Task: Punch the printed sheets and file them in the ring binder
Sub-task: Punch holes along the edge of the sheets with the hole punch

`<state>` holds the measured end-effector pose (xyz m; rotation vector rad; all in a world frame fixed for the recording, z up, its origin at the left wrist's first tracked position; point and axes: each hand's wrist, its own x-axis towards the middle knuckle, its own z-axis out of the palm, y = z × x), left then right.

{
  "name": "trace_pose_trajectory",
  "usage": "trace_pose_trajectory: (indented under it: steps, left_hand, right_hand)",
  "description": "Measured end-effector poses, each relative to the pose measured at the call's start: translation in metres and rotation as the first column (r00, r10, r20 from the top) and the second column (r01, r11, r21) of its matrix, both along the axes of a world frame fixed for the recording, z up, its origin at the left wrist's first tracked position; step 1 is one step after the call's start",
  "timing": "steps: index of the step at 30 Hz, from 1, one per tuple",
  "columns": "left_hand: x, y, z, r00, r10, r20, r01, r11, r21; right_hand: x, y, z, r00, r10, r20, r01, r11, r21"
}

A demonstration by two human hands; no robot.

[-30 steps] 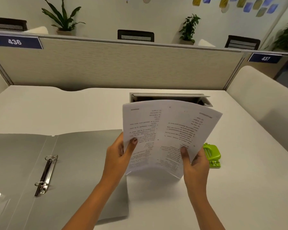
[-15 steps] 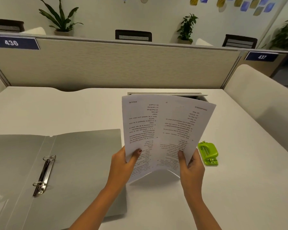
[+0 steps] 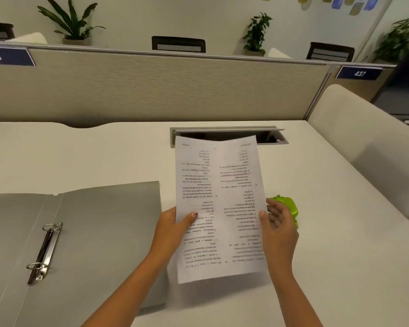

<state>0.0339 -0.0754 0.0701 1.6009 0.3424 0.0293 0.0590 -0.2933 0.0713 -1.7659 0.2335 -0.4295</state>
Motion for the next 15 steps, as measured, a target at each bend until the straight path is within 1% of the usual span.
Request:
trace_pose_trajectory:
  steps: [3, 7, 10, 15]
  left_hand:
    - [0.005, -0.009, -0.009, 0.997, -0.037, -0.074, 0.032, 0.997, -0.064]
    - [0.015, -0.021, -0.016, 0.988, -0.083, -0.129, 0.076, 0.996, -0.055]
    - [0.022, -0.028, -0.02, 0.982, -0.094, -0.164, 0.086, 0.995, -0.059]
    - [0.034, -0.037, -0.027, 0.975, -0.118, -0.188, 0.108, 0.992, -0.066]
  right_hand:
    - [0.007, -0.018, -0.004, 0.994, -0.108, 0.01, 0.109, 0.993, -0.047]
    - [0.023, -0.048, -0.011, 0.974, -0.228, -0.015, 0.224, 0.967, -0.121]
    - [0.038, -0.069, -0.017, 0.973, -0.222, -0.071, 0.205, 0.961, -0.188]
    - [0.063, -0.088, -0.017, 0.968, -0.115, -0.224, 0.062, 0.971, -0.23]
